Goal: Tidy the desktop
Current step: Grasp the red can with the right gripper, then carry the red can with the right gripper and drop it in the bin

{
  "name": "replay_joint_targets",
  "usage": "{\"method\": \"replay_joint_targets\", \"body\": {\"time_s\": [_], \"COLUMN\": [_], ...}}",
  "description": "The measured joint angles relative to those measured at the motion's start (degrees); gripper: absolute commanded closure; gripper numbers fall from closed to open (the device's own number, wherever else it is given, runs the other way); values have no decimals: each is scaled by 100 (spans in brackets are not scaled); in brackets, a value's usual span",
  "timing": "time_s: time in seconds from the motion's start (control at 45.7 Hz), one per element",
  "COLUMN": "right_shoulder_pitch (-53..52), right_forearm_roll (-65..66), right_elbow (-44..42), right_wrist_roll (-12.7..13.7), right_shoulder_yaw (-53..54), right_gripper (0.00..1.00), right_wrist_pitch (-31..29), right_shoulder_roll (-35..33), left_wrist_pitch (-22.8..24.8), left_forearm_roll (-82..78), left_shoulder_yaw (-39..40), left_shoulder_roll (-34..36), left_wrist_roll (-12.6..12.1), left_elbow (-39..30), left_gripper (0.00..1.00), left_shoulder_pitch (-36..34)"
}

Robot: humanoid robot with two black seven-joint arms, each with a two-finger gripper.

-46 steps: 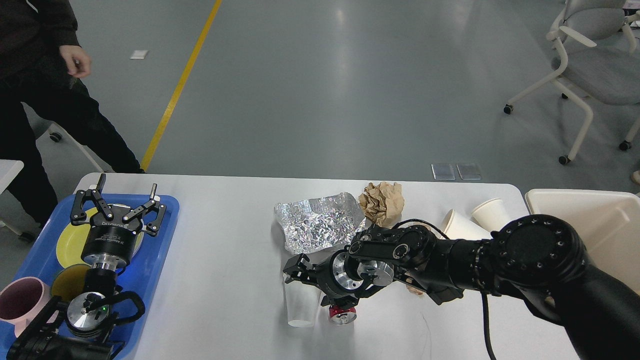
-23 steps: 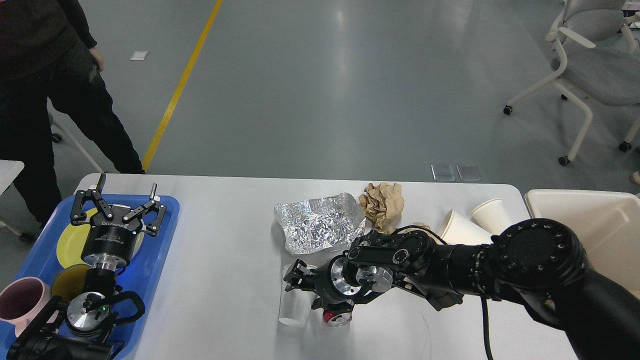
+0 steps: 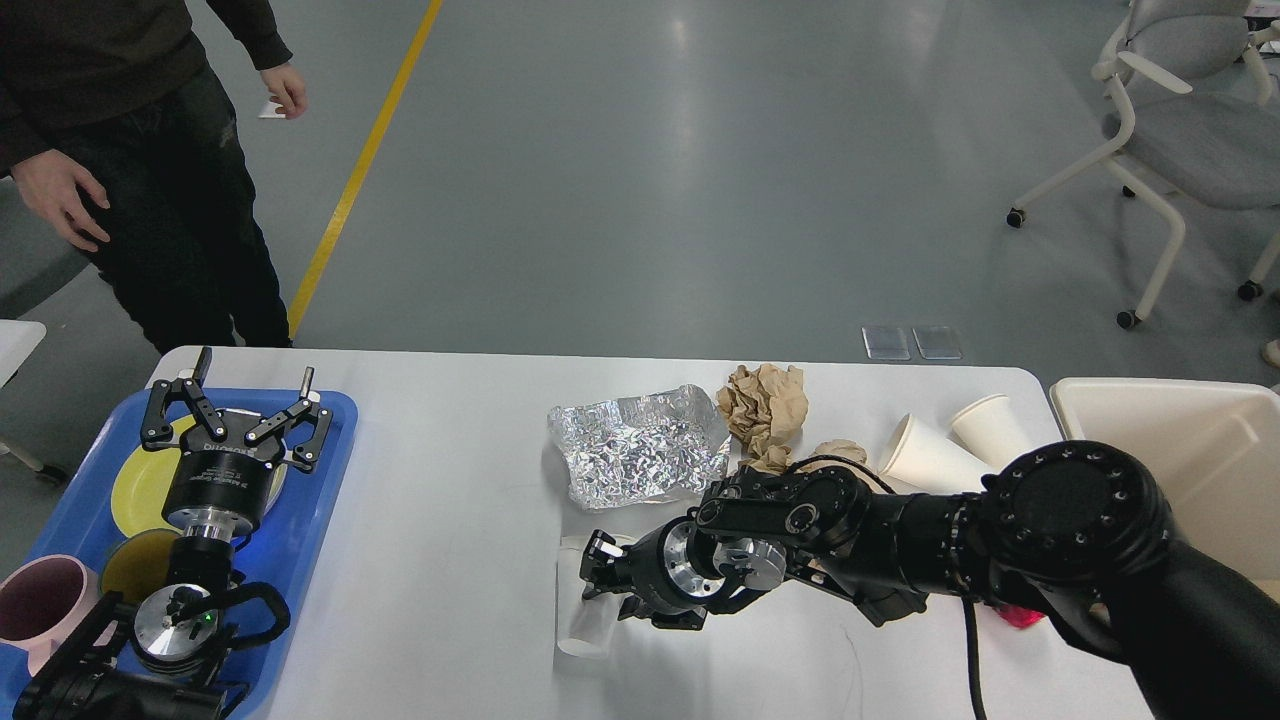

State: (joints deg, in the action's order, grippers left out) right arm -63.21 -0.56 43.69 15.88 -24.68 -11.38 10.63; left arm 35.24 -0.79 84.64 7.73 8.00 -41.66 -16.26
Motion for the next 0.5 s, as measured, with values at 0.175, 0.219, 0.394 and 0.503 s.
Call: {"method": "replay_joint_targets", "body": {"time_s": [0.175,0.219,0.394,0.503], "right_shoulder_pitch": [5,6,11,-24], "right_forearm_roll": [-5,-6,-15,-30], "right_elbow": [19,22,-14,-35], "right_wrist_roll": [42,47,141,280], "right_shoulder_yaw": [1,1,-5,-41], "right_gripper": [100,100,100,100], "right_wrist_pitch": [6,5,-76,-135], "right_shoulder_roll": [0,0,3,12], "left_wrist_pitch": [0,0,-1,-1], "left_forearm_roll": [0,0,0,0], "left_shoulder_yaw": [0,0,0,0], "left_shoulder_roll": [0,0,0,0], "left_wrist_roll": [0,0,0,0], "left_elbow": [0,0,0,0], "left_gripper": [4,4,4,4], "left_shoulder_pitch": [0,0,0,0]}}
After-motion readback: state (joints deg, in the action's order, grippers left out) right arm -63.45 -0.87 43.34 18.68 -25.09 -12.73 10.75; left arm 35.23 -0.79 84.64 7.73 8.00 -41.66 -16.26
